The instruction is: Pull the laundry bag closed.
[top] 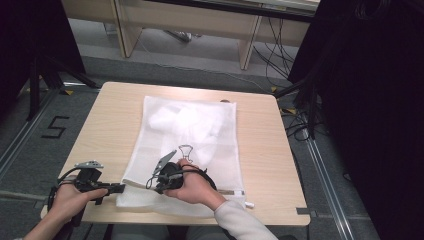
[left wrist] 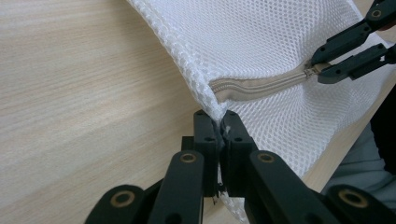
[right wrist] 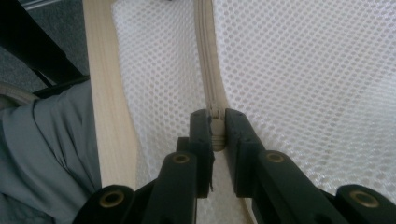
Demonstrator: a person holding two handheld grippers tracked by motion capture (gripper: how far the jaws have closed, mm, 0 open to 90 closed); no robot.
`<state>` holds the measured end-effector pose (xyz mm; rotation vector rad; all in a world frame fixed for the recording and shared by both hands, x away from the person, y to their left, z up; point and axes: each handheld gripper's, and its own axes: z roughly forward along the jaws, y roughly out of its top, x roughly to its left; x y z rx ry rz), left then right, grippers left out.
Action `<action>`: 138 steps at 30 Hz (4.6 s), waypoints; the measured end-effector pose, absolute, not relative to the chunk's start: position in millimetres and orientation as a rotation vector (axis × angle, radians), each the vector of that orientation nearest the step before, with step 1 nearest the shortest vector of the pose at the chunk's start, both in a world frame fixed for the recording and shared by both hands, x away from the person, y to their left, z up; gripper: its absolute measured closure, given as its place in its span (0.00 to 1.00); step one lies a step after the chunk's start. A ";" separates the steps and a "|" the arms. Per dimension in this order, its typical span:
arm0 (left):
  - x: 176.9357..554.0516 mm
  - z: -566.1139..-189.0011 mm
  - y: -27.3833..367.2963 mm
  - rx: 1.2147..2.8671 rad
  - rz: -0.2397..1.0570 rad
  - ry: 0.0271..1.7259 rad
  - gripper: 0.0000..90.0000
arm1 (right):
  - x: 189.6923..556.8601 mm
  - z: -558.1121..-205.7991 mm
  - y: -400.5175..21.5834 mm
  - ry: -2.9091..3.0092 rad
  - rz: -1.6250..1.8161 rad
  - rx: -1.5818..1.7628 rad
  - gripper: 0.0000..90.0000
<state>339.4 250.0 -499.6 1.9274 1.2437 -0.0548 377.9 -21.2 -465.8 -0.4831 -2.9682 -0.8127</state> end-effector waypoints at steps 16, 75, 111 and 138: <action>339.2 -500.4 249.4 1.915 -0.053 1.247 0.96 | 380.1 -464.7 -27.3 -2.974 -0.832 -0.443 0.92; 339.7 -500.9 250.2 1.933 -0.060 1.249 0.96 | 381.7 -461.5 -49.5 -2.979 -0.795 -0.495 0.92; 339.8 -501.1 250.0 1.939 -0.060 1.251 0.96 | 381.7 -460.2 -62.4 -2.981 -0.775 -0.504 0.92; 339.9 -501.2 250.0 1.934 -0.060 1.255 0.96 | 381.4 -457.9 -71.3 -2.974 -0.774 -0.535 0.92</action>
